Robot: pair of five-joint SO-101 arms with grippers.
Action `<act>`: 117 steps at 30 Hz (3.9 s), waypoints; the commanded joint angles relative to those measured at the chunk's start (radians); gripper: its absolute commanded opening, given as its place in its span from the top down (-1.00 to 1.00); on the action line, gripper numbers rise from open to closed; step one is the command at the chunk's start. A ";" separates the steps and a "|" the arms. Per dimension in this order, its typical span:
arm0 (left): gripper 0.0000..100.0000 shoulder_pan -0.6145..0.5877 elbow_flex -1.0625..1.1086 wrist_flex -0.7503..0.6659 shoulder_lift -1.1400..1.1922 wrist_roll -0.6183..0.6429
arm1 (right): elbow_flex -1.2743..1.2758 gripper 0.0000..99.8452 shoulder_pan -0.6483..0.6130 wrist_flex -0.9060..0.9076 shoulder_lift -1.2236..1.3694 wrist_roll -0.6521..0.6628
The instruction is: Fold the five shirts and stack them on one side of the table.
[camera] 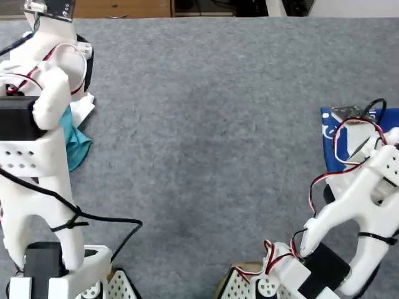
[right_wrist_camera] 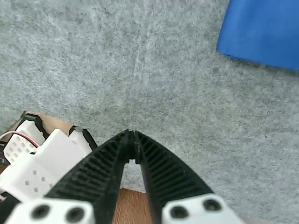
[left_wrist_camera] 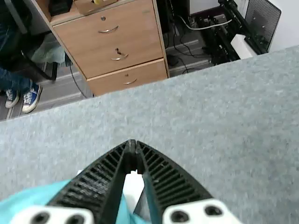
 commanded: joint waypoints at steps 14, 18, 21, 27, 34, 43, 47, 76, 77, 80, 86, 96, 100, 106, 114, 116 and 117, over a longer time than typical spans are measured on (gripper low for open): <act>0.58 -0.511 0.428 -0.043 0.036 -0.385 | 0.001 1.00 0.013 0.000 -0.039 0.012; 0.54 -0.563 0.500 -0.163 0.041 -0.428 | 0.002 1.00 0.012 0.000 -0.039 0.012; 0.54 -0.566 0.595 -0.183 0.041 -0.474 | 0.002 1.00 0.012 0.000 -0.039 0.011; 0.54 -0.559 0.792 -0.328 0.041 -0.471 | -0.002 1.00 0.010 0.020 -0.039 0.003; 0.69 -0.562 0.968 -0.505 0.041 -0.480 | 0.001 1.00 0.016 0.020 -0.039 0.003; 0.96 -0.502 0.838 -0.413 -0.035 -0.407 | 0.002 1.00 0.018 0.021 -0.099 0.003; 0.96 -0.414 0.720 -0.281 -0.150 -0.238 | 0.021 1.00 0.018 0.021 -0.147 0.009; 0.96 0.502 0.644 -0.150 -0.522 0.258 | 0.380 0.99 0.010 0.014 -0.610 0.095; 0.95 0.497 0.664 -0.153 -0.522 0.258 | 0.381 0.99 0.010 0.014 -0.610 0.095; 0.86 0.474 0.736 -0.227 -0.522 0.265 | 0.383 0.99 0.008 0.012 -0.610 0.095; 0.81 0.330 0.783 -0.298 -0.522 0.258 | 0.384 0.99 0.007 0.012 -0.610 0.095; 0.82 0.164 0.786 -0.245 -0.535 0.198 | 0.377 0.99 -0.282 0.011 -0.610 0.035; 0.82 0.038 0.795 -0.235 -0.535 0.203 | 0.378 0.99 -0.417 -0.023 -0.608 -0.034; 0.98 -0.298 0.873 -0.233 -0.533 0.192 | 0.384 0.99 -0.516 -0.068 -0.608 -0.095; 0.96 -0.706 0.945 -0.236 -0.533 0.061 | 0.386 0.99 -0.530 -0.075 -0.608 -0.094; 0.96 -0.746 0.962 -0.233 -0.530 0.018 | 0.386 0.99 -0.530 -0.077 -0.608 -0.094; 0.96 -0.753 0.985 -0.233 -0.530 -0.011 | 0.386 0.99 -0.530 -0.086 -0.608 -0.094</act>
